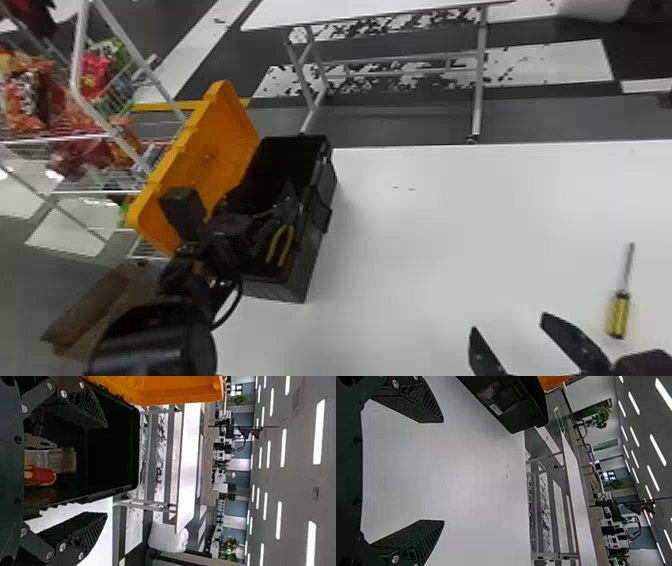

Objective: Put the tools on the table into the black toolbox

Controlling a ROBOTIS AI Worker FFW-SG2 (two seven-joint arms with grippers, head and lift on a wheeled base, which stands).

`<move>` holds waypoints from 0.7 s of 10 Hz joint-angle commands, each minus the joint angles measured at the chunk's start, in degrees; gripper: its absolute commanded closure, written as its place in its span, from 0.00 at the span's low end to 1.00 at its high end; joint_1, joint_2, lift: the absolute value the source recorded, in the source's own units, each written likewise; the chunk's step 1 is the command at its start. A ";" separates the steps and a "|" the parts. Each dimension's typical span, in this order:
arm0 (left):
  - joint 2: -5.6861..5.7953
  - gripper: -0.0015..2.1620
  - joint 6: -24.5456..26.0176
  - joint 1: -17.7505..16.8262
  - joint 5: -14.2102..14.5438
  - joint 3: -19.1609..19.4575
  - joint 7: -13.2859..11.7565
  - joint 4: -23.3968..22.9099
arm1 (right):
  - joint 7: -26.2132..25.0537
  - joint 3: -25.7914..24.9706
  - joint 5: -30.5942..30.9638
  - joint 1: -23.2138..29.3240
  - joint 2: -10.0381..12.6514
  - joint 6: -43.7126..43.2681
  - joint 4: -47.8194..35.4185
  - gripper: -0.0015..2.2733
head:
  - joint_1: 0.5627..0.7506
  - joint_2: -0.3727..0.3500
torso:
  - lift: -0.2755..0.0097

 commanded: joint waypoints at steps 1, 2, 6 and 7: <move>-1.14 0.01 -3.43 3.42 1.30 -0.77 0.27 -1.74 | 0.00 -0.01 0.00 0.01 0.09 -0.02 -0.09 0.05 | 0.70 1.00 | 0.70; -2.11 0.01 -5.54 5.09 1.74 -1.39 0.44 -2.53 | 0.00 -0.10 0.00 0.01 0.09 -0.02 -0.35 0.05 | 0.70 1.00 | 0.70; -3.43 0.01 -16.97 12.91 4.55 -4.55 4.84 -5.17 | -0.62 -2.21 -0.62 0.19 0.44 0.33 -1.14 0.05 | 0.70 1.00 | 0.70; -3.43 0.01 -21.01 15.02 4.55 -5.61 5.63 -5.17 | -0.97 -3.44 -0.88 0.19 0.61 1.56 -2.29 0.05 | 0.70 1.00 | 0.70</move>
